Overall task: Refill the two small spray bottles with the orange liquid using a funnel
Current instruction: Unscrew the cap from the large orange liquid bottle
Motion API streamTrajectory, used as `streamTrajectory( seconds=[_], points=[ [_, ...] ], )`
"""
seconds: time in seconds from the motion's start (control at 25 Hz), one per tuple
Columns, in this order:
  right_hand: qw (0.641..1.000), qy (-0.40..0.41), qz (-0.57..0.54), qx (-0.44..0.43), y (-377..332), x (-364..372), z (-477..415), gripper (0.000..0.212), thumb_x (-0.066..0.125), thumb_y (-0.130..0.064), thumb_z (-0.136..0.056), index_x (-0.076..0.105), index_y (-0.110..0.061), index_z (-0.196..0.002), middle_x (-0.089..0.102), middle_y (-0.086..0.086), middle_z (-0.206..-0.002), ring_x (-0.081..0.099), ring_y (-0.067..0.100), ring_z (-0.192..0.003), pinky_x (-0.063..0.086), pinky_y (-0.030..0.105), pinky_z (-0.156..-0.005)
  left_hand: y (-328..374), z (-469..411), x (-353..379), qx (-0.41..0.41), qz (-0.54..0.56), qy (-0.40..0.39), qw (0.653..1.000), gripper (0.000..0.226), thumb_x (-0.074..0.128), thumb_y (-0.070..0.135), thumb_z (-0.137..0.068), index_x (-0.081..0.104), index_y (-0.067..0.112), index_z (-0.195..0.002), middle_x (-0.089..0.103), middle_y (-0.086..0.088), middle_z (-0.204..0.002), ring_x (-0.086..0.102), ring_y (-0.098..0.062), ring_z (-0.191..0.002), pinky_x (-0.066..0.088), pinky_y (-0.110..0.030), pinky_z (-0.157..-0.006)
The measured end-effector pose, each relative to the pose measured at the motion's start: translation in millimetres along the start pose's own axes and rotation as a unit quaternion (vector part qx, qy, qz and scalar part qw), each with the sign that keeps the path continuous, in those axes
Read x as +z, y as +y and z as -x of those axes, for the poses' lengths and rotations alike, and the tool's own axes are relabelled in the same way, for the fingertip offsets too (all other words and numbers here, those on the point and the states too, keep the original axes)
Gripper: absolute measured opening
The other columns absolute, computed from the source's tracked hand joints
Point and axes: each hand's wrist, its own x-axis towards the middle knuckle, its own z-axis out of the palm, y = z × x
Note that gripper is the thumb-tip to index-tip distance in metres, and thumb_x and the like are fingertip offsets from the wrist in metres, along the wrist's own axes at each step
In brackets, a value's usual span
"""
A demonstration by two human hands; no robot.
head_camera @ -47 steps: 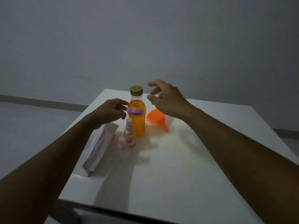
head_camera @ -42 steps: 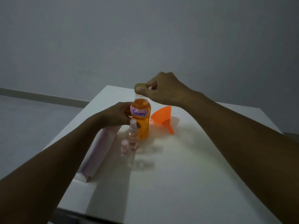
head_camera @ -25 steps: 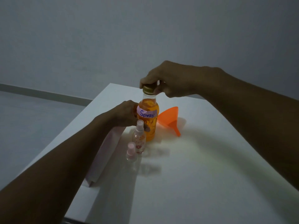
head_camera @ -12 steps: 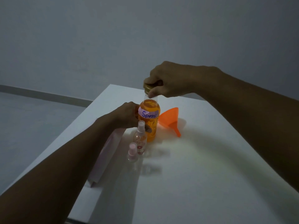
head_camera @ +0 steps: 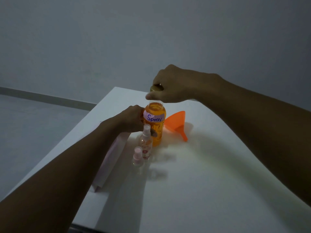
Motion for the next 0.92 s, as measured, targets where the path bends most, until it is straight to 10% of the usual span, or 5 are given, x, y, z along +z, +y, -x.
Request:
streamTrajectory(
  seconds=[0.08, 0.16, 0.44, 0.6, 0.92],
  points=[
    [0.999, 0.012, -0.001, -0.037, 6, -6, 4, 0.019, 0.064, -0.034, -0.094, 0.067, -0.017, -0.103, 0.059, -0.004, -0.097, 0.056, 0.013, -0.083, 0.043, 0.028, -0.073, 0, 1, 0, -0.004, 0.002, -0.001, 1.000, 0.051, 0.084, 0.053, -0.059, 0.066, 0.031, -0.101, 0.071, 0.011, -0.092, 0.067, -0.006, -0.083, 0.051, -0.017, -0.074],
    [0.995, 0.059, -0.066, -0.056, 14, -11, 12, 0.037, 0.070, -0.018, -0.090, 0.062, -0.024, -0.126, 0.058, -0.005, -0.118, 0.058, 0.011, -0.100, 0.047, 0.023, -0.080, 0, 2, -1, -0.006, 0.005, -0.005, 1.000, 0.052, 0.084, 0.053, -0.059, 0.067, 0.029, -0.102, 0.072, 0.009, -0.095, 0.067, -0.007, -0.085, 0.052, -0.019, -0.076],
    [0.896, 0.231, -0.364, 0.109, 39, 78, 77, 0.037, 0.090, -0.016, -0.066, 0.069, -0.023, -0.096, 0.074, -0.002, -0.093, 0.074, 0.013, -0.080, 0.063, 0.035, -0.077, 3, 5, 0, 0.006, -0.013, 0.000, 1.000, 0.047, 0.083, 0.050, -0.062, 0.066, 0.031, -0.101, 0.069, 0.009, -0.093, 0.065, -0.008, -0.086, 0.050, -0.024, -0.079],
    [0.900, 0.191, -0.333, 0.207, 29, 155, 89, 0.020, 0.090, -0.028, -0.067, 0.073, -0.021, -0.074, 0.076, -0.006, -0.082, 0.071, 0.008, -0.074, 0.054, 0.025, -0.065, 2, 3, 0, 0.004, -0.028, -0.004, 1.000, 0.051, 0.083, 0.058, -0.057, 0.065, 0.035, -0.099, 0.071, 0.010, -0.095, 0.066, -0.008, -0.089, 0.053, -0.028, -0.084],
    [0.902, 0.239, -0.288, 0.214, 16, 213, 81, 0.021, 0.078, -0.026, -0.083, 0.071, -0.014, -0.099, 0.072, 0.001, -0.097, 0.063, 0.014, -0.087, 0.053, 0.022, -0.078, 12, 11, -1, 0.002, 0.001, -0.014, 1.000, 0.052, 0.084, 0.044, -0.065, 0.062, 0.029, -0.110, 0.067, 0.006, -0.106, 0.064, -0.013, -0.098, 0.049, -0.025, -0.084]
  ],
)
